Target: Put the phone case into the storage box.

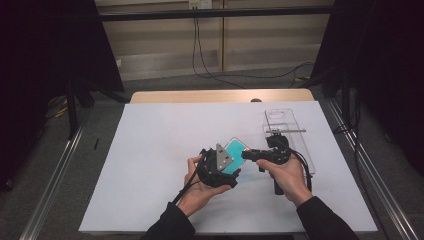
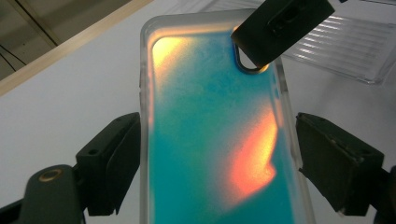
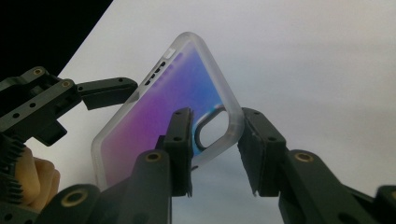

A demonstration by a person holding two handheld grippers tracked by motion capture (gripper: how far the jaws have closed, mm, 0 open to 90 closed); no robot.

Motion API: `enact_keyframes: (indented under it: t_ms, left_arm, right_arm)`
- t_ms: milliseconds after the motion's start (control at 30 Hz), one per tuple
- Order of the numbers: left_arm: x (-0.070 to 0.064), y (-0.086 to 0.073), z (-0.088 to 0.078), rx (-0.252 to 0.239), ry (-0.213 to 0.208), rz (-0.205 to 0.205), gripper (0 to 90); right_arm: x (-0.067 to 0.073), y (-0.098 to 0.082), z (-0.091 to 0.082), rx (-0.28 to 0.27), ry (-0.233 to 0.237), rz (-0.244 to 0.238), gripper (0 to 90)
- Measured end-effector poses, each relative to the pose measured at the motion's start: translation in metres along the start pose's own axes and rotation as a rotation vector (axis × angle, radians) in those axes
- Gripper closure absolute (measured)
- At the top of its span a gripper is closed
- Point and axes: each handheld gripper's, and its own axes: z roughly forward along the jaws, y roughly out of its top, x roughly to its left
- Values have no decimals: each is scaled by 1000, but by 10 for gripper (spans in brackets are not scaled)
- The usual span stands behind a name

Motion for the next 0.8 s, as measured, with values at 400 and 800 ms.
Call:
enact_keyframes:
  t_ms: [400, 800]
  left_arm:
    - [-2, 1, 3, -4, 15, 1, 168]
    - [-3, 2, 5, -1, 26, -6, 168]
  right_arm:
    - [-3, 0, 1, -7, -9, 34, 706]
    - [-3, -1, 3, -27, -22, 40, 723]
